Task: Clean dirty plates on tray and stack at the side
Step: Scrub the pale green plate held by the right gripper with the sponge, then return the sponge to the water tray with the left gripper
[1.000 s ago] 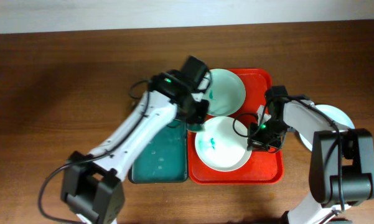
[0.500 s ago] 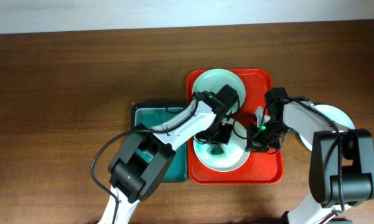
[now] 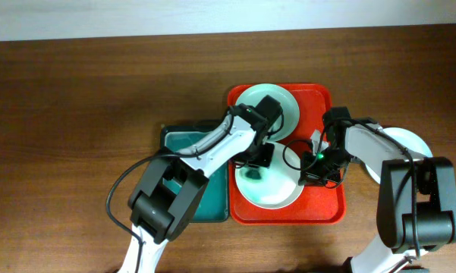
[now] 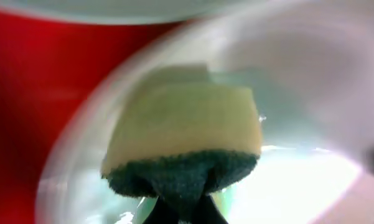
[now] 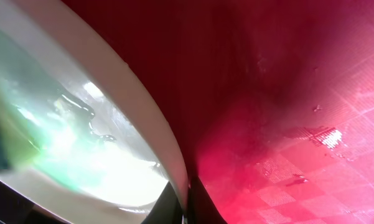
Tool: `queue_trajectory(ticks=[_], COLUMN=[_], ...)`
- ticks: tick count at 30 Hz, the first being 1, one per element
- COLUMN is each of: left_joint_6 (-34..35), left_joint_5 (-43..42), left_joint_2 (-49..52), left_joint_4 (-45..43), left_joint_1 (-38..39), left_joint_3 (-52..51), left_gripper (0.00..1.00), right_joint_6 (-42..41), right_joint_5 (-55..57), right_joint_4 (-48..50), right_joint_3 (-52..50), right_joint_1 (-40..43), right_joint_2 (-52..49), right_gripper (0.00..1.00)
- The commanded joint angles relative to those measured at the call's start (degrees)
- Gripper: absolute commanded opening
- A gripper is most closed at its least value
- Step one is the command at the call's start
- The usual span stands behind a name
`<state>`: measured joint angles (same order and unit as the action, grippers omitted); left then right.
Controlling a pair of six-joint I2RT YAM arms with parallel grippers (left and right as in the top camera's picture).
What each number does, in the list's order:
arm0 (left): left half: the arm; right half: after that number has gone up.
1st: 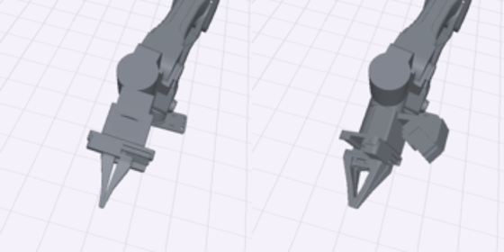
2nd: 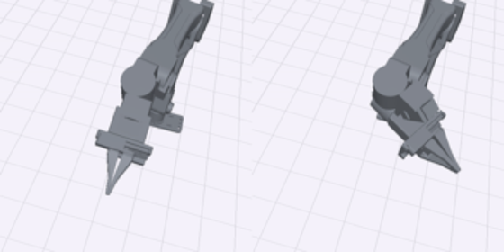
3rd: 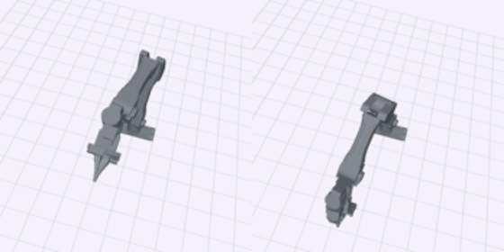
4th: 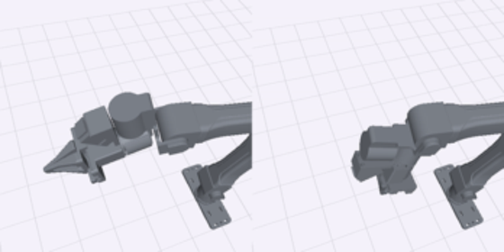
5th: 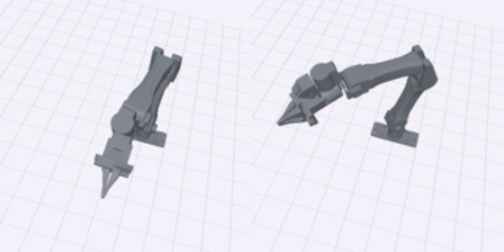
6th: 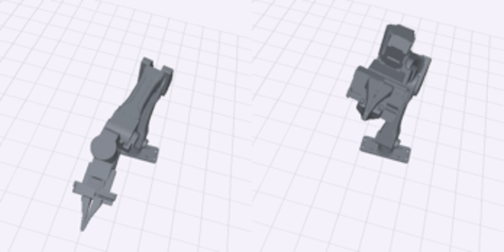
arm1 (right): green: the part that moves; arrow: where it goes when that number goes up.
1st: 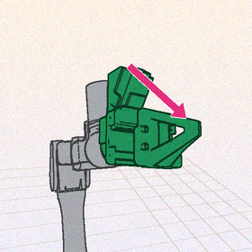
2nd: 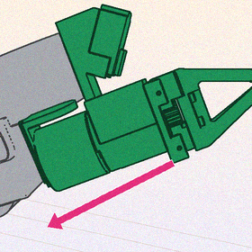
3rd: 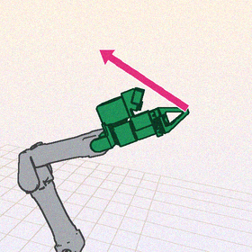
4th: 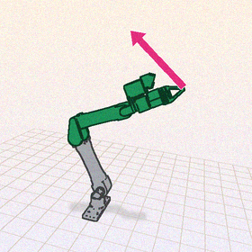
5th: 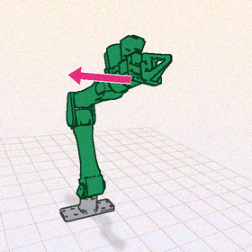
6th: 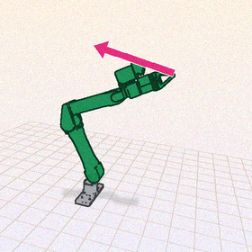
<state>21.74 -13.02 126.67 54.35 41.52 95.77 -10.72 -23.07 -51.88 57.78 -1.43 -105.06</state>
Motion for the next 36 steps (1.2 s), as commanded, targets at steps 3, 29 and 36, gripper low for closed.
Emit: queue_trajectory(ticks=[3,29,36], left_joint_6=[-1.9,6.4,6.1], left_joint_5=[-11.6,18.3,28.5], left_joint_2=[3.0,-6.4,-7.0], left_joint_4=[-2.1,32.3,27.5], left_joint_1=[3.5,-3.8,-11.4], left_joint_3=[-1.2,17.6,6.7], left_gripper=[0.0,0.0,0.0], right_joint_6=[-0.2,0.0,0.0], right_joint_5=[5.9,5.9,5.9], right_joint_4=[0.3,-1.4,-1.4], right_joint_3=[-2.1,-2.1,-2.1], right_joint_1=[-0.1,-0.1,-0.1], right_joint_2=[-2.7,-2.7,-2.7], right_gripper=[0.05,0.05,0.05])
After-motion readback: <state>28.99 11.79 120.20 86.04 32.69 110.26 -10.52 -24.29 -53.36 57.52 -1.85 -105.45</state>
